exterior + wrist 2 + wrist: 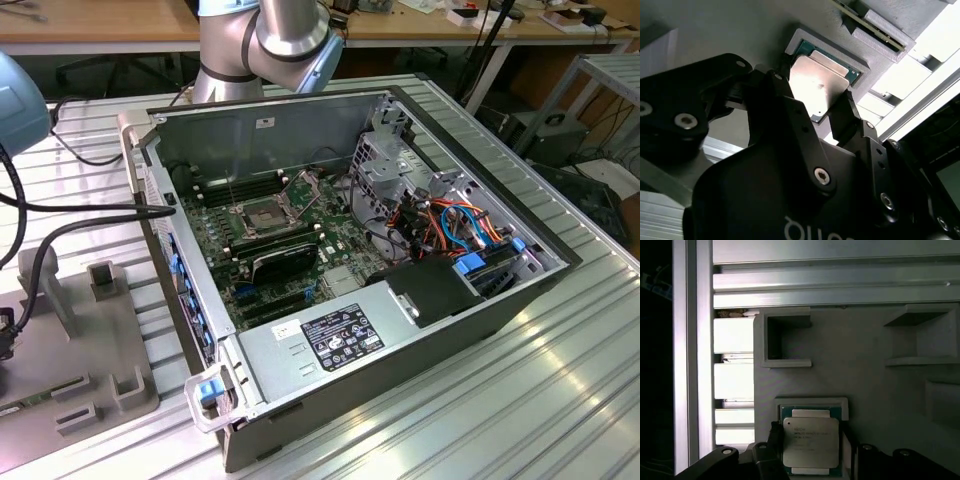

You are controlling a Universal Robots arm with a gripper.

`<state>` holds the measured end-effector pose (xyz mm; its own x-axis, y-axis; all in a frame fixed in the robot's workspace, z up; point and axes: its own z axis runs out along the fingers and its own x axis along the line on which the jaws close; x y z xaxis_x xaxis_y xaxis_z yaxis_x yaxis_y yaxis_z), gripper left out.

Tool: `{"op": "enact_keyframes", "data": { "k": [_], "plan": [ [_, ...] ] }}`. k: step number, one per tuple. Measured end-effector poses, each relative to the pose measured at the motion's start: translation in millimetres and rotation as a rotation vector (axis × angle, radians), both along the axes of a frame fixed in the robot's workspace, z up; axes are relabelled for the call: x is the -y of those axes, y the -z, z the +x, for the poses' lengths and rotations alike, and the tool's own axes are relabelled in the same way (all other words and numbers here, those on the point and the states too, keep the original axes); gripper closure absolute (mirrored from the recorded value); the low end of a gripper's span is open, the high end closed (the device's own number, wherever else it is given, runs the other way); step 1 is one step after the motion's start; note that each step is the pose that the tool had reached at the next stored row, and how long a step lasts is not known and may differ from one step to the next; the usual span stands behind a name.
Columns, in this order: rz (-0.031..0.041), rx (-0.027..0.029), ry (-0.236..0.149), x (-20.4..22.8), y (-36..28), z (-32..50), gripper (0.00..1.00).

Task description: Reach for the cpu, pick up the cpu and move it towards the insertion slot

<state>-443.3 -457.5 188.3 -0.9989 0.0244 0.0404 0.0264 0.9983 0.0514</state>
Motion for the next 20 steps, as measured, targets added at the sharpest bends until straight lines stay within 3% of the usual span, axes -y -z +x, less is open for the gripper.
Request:
{"op": "enact_keyframes", "data": {
  "k": [8,20],
  "plan": [
    [0.0,0.0001,0.0,0.0,-0.6,1.3,0.45],
    [-0.0001,0.0,0.0,0.0,-12.3,1.2,0.45]
  ]
}}
